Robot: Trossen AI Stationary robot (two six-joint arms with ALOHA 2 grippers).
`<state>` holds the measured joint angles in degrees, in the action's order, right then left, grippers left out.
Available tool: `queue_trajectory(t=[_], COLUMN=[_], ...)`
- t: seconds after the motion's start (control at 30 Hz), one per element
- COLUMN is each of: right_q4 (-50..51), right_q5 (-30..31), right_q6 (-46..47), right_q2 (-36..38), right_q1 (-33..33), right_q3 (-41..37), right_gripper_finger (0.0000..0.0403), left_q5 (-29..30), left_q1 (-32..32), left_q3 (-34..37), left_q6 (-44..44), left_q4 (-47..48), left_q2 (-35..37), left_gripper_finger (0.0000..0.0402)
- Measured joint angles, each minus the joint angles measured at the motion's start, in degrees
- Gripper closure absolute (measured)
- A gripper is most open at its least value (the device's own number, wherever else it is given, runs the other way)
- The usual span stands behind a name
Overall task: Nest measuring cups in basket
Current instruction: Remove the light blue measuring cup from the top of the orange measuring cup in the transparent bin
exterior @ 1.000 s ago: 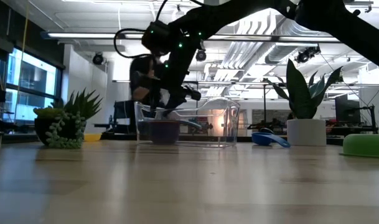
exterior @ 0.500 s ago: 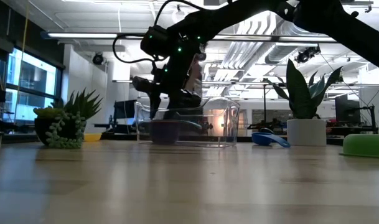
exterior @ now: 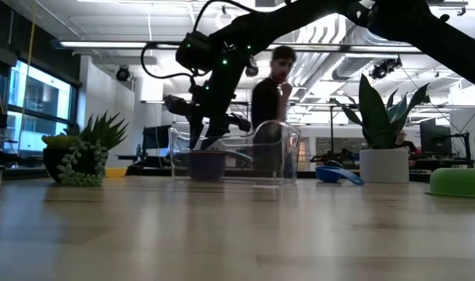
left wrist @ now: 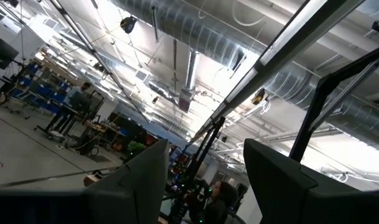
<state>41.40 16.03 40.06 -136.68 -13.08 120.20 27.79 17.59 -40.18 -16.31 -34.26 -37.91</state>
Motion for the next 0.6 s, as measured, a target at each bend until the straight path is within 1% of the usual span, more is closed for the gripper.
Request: queue_trajectory(t=[0.23, 0.37, 0.6], right_q4=[-1.54, -1.80, -1.65], right_q5=[-0.18, -1.80, -1.35], right_q6=[0.08, 0.46, 0.57], right_q2=[-0.32, -1.48, -1.88], right_q1=[0.00, 0.00, 0.00], right_q3=[-0.02, -0.02, -0.09], right_gripper_finger=[0.0304, 0.0304, 0.0304], left_q5=[-0.02, -0.02, -0.35], left_q1=[0.00, 0.01, 0.00], left_q3=[0.00, 0.02, 0.02], left_q6=[0.02, 0.00, 0.00], left_q4=[0.00, -0.02, -0.07], left_q2=[0.00, 0.00, 0.00], left_gripper_finger=[0.0202, 0.0202, 0.0202])
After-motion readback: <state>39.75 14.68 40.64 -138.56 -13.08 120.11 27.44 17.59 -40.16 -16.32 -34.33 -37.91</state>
